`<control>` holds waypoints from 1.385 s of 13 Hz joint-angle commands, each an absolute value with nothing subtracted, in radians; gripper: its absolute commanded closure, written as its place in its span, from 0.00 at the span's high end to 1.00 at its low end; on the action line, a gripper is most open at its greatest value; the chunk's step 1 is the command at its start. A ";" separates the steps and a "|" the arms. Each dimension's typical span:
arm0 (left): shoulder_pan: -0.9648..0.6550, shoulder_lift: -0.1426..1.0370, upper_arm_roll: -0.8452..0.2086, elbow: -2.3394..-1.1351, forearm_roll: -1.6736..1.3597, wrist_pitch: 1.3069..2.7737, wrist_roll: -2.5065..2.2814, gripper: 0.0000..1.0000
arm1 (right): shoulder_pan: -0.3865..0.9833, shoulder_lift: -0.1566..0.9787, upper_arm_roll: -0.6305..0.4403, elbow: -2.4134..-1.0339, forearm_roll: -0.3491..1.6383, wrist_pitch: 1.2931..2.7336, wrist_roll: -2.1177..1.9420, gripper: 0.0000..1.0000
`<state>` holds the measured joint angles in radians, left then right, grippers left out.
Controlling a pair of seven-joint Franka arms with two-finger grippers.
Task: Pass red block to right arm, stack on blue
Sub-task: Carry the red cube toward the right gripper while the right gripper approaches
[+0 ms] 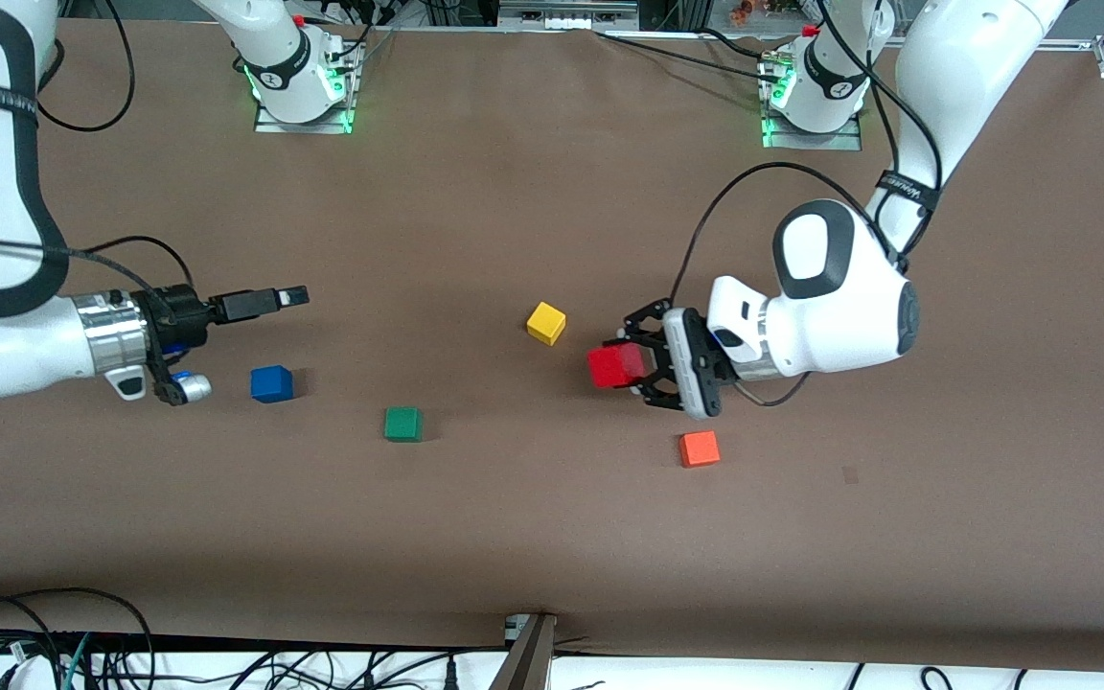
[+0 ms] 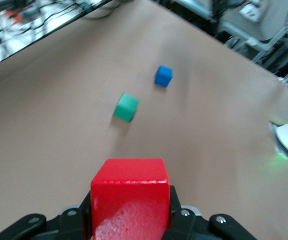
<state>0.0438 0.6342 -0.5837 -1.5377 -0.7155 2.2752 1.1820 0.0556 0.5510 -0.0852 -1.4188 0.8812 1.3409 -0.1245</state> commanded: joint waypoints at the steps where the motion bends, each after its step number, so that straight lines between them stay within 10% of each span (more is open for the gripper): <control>1: 0.040 0.731 -0.641 -1.471 -0.840 2.267 1.369 0.05 | 0.046 0.610 -0.086 -1.423 1.044 1.324 -0.207 1.00; 18: -0.195 0.870 -0.638 -1.345 -1.250 2.434 1.862 0.01 | 0.213 0.724 -0.084 -1.641 1.658 1.453 -0.509 1.00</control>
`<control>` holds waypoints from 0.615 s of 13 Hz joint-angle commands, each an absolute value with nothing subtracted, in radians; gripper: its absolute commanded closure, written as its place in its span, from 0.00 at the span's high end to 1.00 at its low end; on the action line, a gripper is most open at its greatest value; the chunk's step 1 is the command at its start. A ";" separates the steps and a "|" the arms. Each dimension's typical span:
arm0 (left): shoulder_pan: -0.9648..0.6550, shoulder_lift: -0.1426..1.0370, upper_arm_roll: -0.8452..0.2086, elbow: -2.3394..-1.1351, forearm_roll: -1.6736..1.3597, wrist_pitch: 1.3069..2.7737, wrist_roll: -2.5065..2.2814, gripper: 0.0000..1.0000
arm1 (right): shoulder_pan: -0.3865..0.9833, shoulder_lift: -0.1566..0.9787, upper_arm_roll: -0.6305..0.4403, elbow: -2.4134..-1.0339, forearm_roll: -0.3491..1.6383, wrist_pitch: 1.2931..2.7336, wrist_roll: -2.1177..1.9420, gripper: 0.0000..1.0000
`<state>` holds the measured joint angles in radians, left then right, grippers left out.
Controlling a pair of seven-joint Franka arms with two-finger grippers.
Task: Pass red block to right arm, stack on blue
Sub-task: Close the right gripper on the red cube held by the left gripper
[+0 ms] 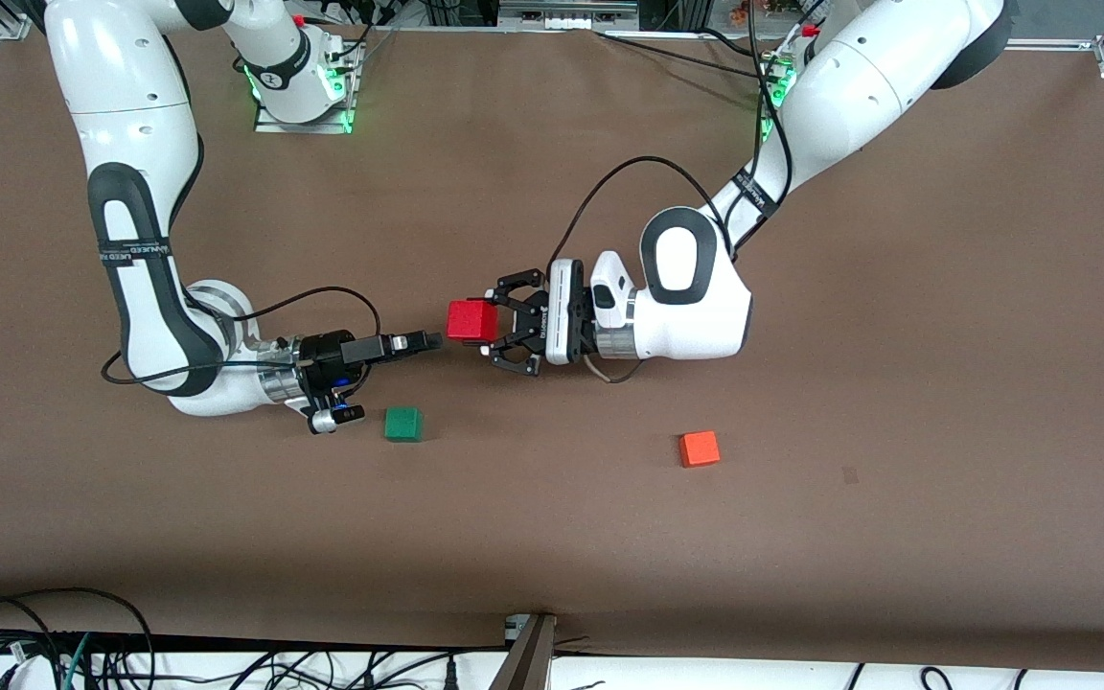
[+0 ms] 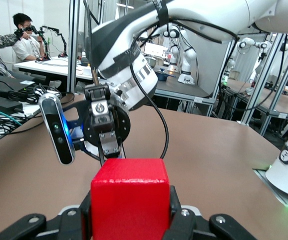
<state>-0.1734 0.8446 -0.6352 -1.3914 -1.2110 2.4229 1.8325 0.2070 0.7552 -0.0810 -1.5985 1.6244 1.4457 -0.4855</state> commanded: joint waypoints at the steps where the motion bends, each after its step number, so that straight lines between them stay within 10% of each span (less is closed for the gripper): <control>1: -0.198 0.871 -0.637 -1.344 -1.252 2.439 1.861 0.01 | 0.216 0.724 -0.084 -1.641 1.658 1.453 -0.511 1.00; 8: -0.241 0.957 -0.635 -1.236 -1.258 2.509 1.850 0.00 | 0.224 0.713 -0.071 -1.660 1.690 1.457 -0.517 1.00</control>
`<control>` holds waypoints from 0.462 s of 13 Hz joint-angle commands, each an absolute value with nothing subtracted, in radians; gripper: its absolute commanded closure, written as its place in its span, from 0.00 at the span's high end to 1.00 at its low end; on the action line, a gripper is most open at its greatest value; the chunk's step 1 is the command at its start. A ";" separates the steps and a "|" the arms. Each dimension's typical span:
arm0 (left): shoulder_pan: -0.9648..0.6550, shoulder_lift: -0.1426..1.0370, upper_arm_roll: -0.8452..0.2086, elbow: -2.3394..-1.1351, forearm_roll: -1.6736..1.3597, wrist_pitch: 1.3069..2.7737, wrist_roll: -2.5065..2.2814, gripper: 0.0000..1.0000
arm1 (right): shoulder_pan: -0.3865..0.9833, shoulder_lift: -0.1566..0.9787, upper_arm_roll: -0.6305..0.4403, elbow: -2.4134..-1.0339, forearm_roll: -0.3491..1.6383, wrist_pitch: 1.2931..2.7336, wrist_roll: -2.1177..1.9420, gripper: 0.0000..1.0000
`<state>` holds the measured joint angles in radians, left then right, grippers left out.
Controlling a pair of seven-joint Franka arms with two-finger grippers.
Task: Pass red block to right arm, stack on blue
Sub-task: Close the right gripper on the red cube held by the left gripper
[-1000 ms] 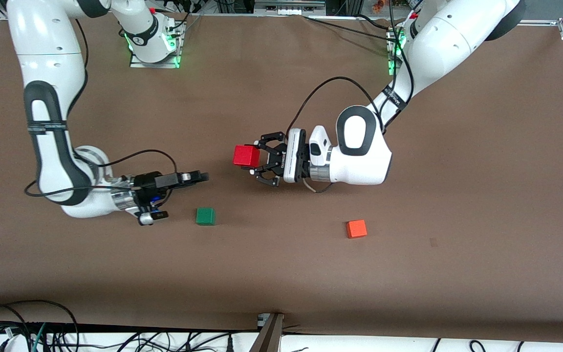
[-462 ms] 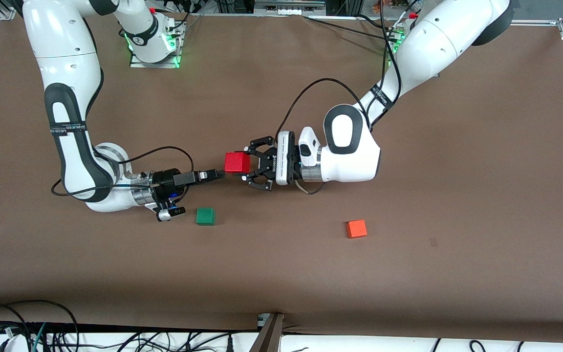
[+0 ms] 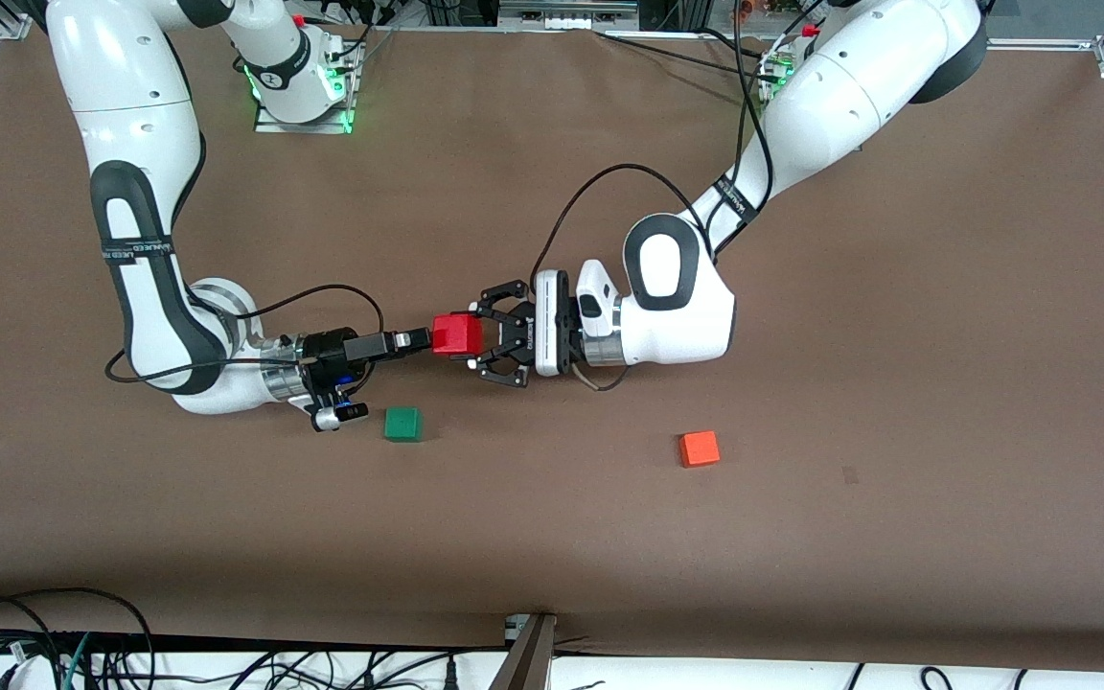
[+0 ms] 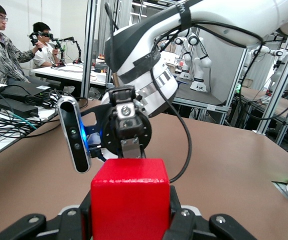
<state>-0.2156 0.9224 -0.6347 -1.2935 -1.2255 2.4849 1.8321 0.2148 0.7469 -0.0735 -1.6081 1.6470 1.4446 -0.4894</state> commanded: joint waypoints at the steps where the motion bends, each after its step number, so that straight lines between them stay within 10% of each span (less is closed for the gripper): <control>1: -0.241 0.957 -0.635 -1.235 -1.258 2.511 1.848 0.00 | 0.227 0.713 -0.069 -1.660 1.695 1.474 -0.520 1.00; 6: -0.262 0.957 -0.634 -1.236 -1.269 2.513 1.847 0.00 | 0.227 0.719 -0.071 -1.654 1.746 1.512 -0.558 1.00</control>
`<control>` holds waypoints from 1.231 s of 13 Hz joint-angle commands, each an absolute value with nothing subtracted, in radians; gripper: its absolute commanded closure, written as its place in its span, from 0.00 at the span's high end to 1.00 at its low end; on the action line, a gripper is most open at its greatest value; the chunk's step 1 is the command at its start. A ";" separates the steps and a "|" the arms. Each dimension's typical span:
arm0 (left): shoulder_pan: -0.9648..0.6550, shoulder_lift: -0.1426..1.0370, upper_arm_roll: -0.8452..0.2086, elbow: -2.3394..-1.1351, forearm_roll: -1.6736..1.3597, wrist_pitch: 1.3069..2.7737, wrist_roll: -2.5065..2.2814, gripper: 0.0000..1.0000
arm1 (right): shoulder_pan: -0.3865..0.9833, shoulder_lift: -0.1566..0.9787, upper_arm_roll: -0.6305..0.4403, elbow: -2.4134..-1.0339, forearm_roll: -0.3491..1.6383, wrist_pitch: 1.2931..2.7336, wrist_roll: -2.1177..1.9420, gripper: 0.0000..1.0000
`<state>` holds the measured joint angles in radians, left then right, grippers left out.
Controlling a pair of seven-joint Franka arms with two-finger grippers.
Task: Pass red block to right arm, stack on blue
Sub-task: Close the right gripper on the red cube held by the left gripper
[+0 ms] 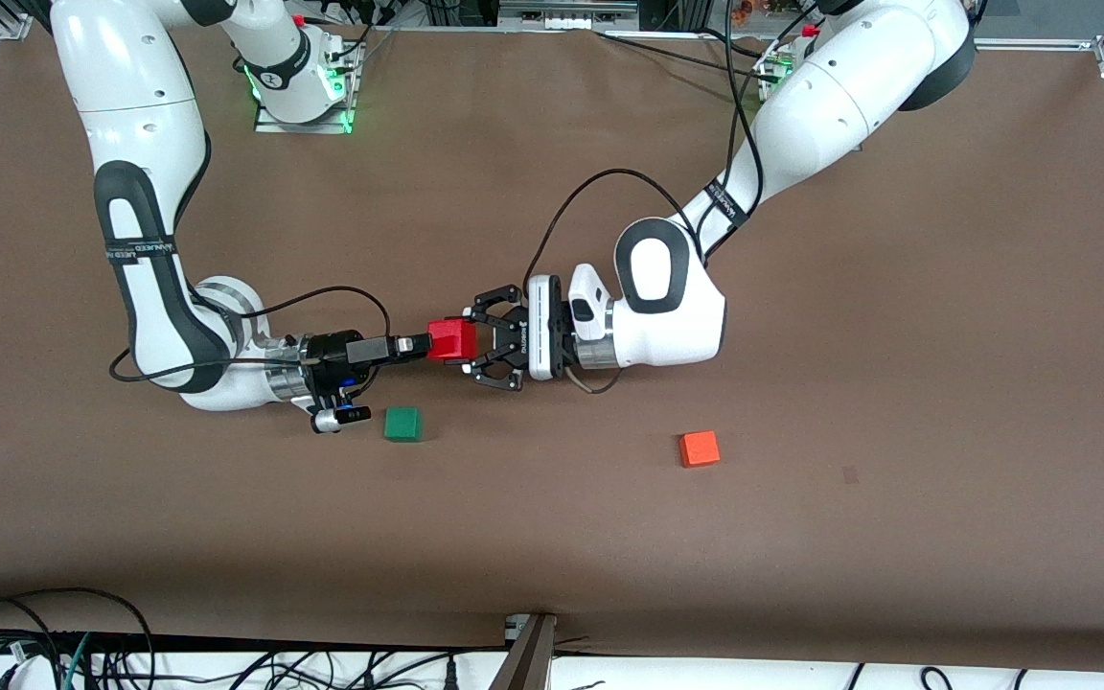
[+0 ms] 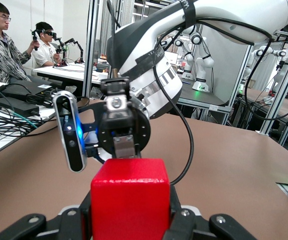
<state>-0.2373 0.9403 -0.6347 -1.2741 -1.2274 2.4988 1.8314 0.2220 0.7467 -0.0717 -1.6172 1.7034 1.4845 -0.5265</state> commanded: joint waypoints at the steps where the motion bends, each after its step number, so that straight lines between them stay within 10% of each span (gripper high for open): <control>1: -0.265 0.957 -0.632 -1.238 -1.273 2.513 1.847 0.00 | 0.230 0.721 -0.071 -1.654 1.752 1.525 -0.564 1.00; 3: -0.278 0.957 -0.632 -1.238 -1.275 2.529 1.847 0.00 | 0.233 0.726 -0.071 -1.658 1.753 1.526 -0.598 1.00; 6: -0.285 0.957 -0.632 -1.236 -1.296 2.533 1.847 0.00 | 0.230 0.723 -0.071 -1.658 1.750 1.517 -0.603 0.50; 13: -0.287 0.954 -0.634 -1.239 -1.350 2.531 1.848 0.01 | 0.224 0.712 -0.092 -1.680 1.721 1.424 -0.601 0.67; 16: -0.288 0.954 -0.634 -1.238 -1.353 2.531 1.852 0.01 | 0.224 0.710 -0.097 -1.678 1.721 1.424 -0.604 0.30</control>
<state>-0.2768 0.9410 -0.6351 -1.2615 -1.3242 2.5207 1.8319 0.2250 0.7465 -0.0904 -1.6395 1.7122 1.4348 -0.5858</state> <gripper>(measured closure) 0.441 0.441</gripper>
